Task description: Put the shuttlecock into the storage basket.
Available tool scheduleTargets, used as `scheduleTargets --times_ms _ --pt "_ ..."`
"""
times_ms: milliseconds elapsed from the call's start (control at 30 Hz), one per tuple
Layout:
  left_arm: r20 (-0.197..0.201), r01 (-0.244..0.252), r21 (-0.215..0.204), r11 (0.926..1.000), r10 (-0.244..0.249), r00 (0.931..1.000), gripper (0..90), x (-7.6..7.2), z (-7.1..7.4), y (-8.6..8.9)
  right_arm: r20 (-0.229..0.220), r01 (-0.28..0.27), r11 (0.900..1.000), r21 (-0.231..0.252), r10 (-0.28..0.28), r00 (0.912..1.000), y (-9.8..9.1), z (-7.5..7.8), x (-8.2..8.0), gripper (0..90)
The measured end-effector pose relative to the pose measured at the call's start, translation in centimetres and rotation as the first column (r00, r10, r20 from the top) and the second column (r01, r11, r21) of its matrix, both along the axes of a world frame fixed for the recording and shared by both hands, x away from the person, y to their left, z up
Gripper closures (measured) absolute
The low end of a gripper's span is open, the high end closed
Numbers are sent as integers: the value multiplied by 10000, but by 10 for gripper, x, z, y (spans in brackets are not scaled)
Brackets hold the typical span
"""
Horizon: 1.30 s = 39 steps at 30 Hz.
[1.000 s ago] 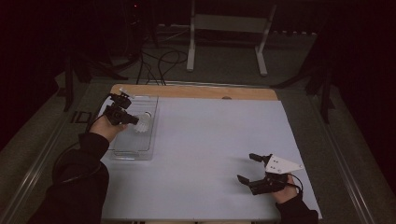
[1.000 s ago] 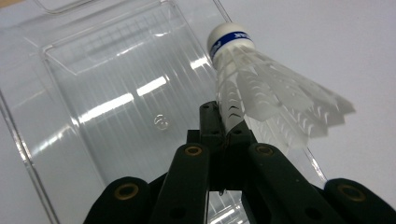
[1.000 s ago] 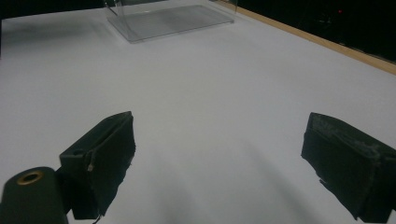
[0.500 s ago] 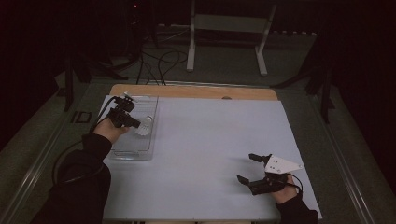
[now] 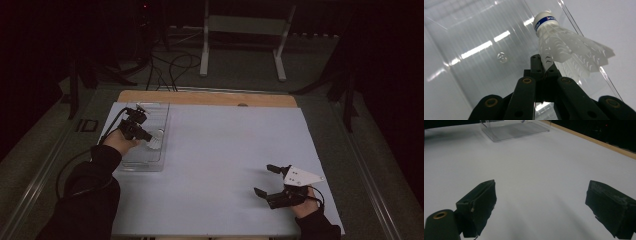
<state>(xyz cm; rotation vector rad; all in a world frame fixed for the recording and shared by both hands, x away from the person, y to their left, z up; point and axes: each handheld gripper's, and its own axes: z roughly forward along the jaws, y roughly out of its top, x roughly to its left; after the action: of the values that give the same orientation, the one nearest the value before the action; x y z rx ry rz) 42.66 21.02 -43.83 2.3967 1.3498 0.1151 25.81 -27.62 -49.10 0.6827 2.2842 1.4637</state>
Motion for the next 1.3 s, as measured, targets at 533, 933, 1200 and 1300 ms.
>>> scheduleTargets --times_ms 533,933,1200,1300 --pt "-266 -197 629 9978 214 9994 458 -2 0 -9 -31 22 9999 -113 -22 10000 1 0 0 95" --pt "174 -224 284 9993 219 9996 32 -7 18 -11 -104 10 9999 -161 -12 9999 1 -1 1 95" --pt "535 263 345 9991 -282 9982 0 -12 22 -18 -106 7 9998 -173 -8 9999 1 0 1 95" --pt "839 608 318 9976 -633 9945 0 -16 25 -22 -103 4 9998 -177 -6 9999 1 0 1 95"
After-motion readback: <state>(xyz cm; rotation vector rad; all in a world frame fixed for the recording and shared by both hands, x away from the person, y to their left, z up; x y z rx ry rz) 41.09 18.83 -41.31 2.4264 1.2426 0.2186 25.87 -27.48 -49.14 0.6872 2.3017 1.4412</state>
